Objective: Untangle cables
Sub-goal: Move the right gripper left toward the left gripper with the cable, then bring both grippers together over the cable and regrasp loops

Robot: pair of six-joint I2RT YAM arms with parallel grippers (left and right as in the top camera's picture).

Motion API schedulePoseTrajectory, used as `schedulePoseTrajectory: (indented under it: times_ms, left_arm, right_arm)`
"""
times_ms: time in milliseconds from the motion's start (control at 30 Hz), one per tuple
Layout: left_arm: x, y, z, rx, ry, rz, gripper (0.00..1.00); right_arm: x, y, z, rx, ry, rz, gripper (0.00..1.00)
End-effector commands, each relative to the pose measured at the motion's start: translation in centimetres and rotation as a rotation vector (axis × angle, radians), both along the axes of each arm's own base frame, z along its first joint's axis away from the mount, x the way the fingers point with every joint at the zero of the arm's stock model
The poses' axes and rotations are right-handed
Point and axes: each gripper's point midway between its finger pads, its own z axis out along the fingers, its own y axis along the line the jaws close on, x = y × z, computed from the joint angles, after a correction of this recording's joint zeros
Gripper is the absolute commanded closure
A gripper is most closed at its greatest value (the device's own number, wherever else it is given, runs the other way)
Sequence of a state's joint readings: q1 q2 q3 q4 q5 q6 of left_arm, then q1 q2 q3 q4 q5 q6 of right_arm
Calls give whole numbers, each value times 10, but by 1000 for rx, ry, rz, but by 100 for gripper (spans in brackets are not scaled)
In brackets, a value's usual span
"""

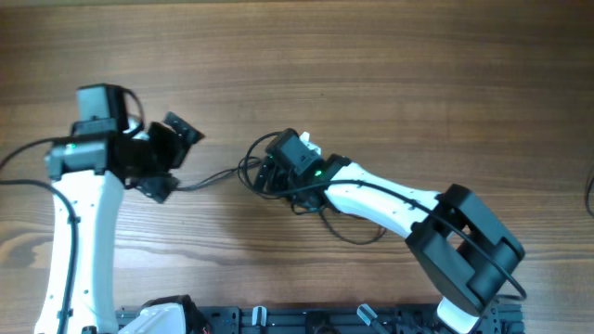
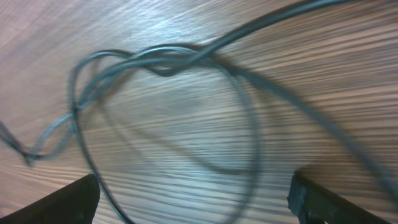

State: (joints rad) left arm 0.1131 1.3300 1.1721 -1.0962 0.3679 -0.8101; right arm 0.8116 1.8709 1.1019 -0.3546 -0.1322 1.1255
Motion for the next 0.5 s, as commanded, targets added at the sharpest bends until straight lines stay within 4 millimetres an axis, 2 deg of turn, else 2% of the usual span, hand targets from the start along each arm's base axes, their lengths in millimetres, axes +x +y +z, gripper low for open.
schedulePoseTrajectory:
  times_ms: [0,133,267,300,367,467]
  left_arm:
    - [-18,-39,-22,-89,162,91,0]
    - [-27,-68,-45,-65,231,87,0]
    - [-40,-73,-77,33,324,178,1]
    - [-41,-74,-82,43,328,173,0]
    - [-41,-79,-97,70,330,149,6]
    - [-44,-87,-118,89,342,115,9]
  right_arm:
    - [20,-24,46,-5,-142,86,0]
    - [33,-61,79,-42,-193,23,0]
    - [40,-104,84,-128,-182,-71,0]
    - [40,-108,83,-134,-173,-79,0]
    - [39,-118,80,-152,-150,-96,0]
    - [41,-121,80,-157,-158,-89,0]
